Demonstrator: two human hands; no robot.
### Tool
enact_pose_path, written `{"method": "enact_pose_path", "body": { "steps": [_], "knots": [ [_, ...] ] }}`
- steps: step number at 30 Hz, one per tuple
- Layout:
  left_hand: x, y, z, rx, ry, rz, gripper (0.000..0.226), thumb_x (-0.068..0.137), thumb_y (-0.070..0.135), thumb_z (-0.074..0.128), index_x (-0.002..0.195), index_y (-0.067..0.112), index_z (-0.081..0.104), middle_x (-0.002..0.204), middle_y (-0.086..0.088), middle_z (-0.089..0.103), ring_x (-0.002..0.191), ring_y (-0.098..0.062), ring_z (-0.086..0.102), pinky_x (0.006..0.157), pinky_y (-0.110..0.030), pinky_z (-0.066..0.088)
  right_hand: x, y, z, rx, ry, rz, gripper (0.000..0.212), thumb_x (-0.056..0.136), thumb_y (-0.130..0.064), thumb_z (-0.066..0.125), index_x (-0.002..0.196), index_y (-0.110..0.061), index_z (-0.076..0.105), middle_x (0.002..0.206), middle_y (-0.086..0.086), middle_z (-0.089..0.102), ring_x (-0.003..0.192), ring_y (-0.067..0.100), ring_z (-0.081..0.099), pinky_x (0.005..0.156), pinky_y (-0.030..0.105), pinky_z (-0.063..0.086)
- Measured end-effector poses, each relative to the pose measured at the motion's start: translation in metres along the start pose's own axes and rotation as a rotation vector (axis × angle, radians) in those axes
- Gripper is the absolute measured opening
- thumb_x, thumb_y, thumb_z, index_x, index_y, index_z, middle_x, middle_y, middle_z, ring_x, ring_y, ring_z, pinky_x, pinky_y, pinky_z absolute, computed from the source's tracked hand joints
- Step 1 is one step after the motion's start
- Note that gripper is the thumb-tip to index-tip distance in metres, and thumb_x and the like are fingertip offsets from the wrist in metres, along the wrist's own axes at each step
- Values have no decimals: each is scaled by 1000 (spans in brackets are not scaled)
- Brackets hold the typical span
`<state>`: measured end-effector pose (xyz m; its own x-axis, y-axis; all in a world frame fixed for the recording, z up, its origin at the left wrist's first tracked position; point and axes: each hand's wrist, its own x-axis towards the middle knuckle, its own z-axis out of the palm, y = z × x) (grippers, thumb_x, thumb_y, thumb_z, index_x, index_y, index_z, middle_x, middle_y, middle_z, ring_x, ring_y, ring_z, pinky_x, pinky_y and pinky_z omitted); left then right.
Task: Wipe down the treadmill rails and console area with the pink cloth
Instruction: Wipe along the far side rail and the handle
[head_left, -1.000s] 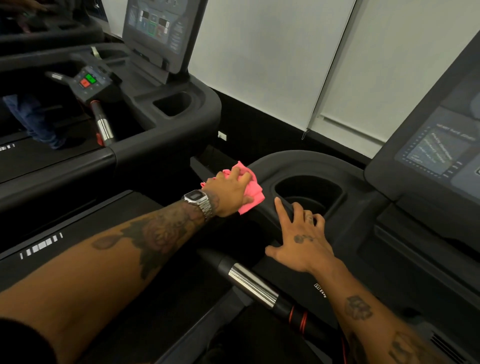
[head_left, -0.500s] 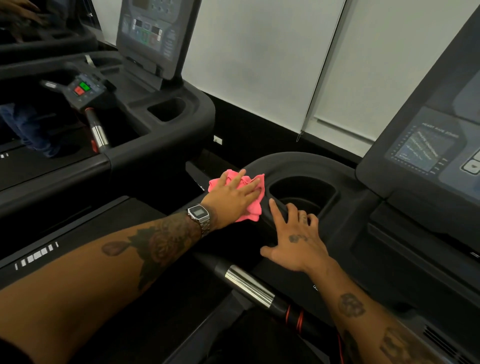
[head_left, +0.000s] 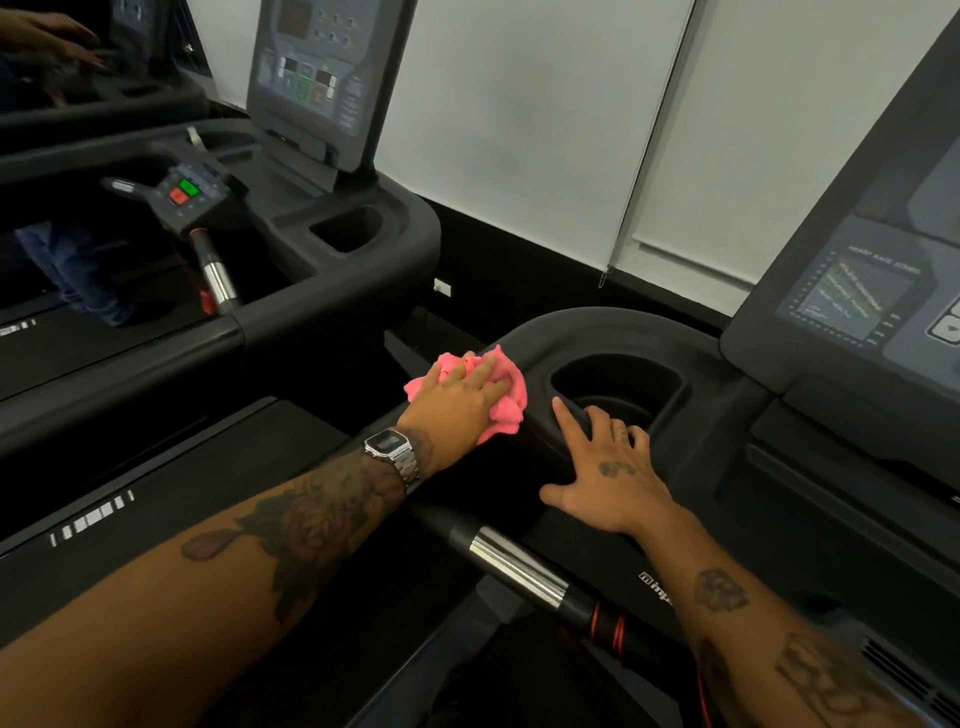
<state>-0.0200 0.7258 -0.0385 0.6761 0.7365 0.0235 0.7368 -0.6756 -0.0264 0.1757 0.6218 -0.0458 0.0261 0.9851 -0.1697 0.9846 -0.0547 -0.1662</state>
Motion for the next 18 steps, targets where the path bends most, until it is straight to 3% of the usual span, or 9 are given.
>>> {"method": "enact_pose_path", "body": {
  "steps": [2, 5, 9, 13, 18],
  "knots": [
    [-18, -12, -4, -156, 22, -88, 65, 91, 59, 32, 144, 23, 39, 159, -5, 23, 138, -36, 34, 108, -52, 33, 0, 1, -2, 45, 13, 14, 101, 77, -65, 56, 154, -37, -4, 159, 12, 9, 146, 29, 12, 117, 46, 3],
    [-52, -31, -6, -357, 23, -197, 58, 94, 42, 52, 147, 25, 37, 159, 1, 24, 137, -30, 37, 104, -49, 40, 3, -5, -9, 158, 102, 65, 87, 82, -62, 60, 153, -37, 16, 157, 6, 17, 144, 27, 17, 116, 45, 9],
    [-104, -34, -7, -365, 72, -280, 58, 92, 43, 55, 145, 29, 39, 157, 6, 28, 132, -27, 43, 103, -46, 42, 23, -53, -16, 247, 288, -63, 61, 92, -50, 55, 146, -28, 39, 154, 5, 27, 144, 25, 19, 117, 45, 15],
    [-152, -31, -1, -182, 87, -308, 57, 93, 48, 47, 145, 25, 39, 157, -3, 29, 129, -34, 44, 105, -49, 38, 46, -116, -19, 237, 189, -309, 47, 97, -43, 48, 141, -25, 47, 150, 1, 39, 142, 19, 26, 116, 40, 17],
    [-223, -42, 4, -186, 61, -430, 70, 87, 61, 23, 147, 28, 36, 157, 1, 31, 138, -27, 38, 112, -48, 31, 56, -177, 4, 110, 21, -458, 44, 99, -49, 37, 137, -30, 51, 147, -7, 45, 144, 13, 24, 118, 42, 8]
  ]
}}
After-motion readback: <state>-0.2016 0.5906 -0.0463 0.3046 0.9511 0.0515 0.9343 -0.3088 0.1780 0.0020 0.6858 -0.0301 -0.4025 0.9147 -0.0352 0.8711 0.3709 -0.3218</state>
